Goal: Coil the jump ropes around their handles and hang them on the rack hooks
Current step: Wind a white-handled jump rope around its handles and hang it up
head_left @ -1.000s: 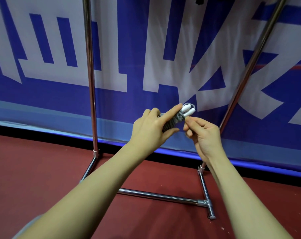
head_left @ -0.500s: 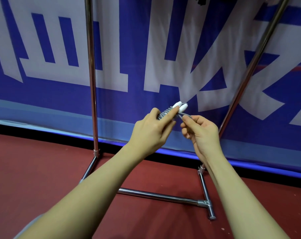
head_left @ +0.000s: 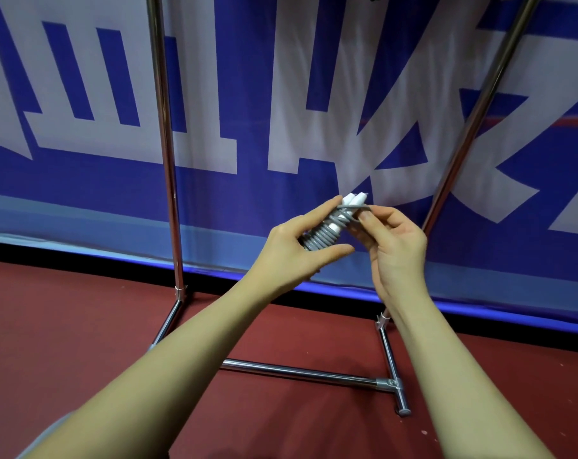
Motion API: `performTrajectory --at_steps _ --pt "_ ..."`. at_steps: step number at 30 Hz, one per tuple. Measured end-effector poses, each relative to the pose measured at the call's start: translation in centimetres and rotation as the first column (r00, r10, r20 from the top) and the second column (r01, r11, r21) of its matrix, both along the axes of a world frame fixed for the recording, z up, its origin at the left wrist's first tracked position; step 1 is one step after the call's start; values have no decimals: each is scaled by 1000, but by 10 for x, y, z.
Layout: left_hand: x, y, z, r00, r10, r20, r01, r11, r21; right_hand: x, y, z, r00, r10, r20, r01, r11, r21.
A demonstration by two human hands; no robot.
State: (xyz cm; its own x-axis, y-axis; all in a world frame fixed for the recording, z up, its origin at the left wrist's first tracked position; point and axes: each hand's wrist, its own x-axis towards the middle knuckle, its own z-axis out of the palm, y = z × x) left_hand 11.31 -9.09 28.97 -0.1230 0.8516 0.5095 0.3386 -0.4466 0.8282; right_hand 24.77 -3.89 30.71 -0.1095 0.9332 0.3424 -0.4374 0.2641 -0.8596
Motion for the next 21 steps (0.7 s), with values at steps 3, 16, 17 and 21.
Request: performTrajectory --at_steps 3,16,17,21 --pt "-3 5 -2 984 103 -148 -102 995 14 1 -1 0 1000 -23 -7 23 1000 3" --pt "-4 6 0 776 342 -530 -318 938 139 -4 -1 -1 987 -111 116 97 988 121" --pt "-4 6 -1 769 350 -535 -320 935 151 -3 -1 -1 986 -114 125 98 987 128" --pt "-2 7 -6 771 398 -498 -336 918 213 -2 -3 -1 983 -141 116 123 981 153"
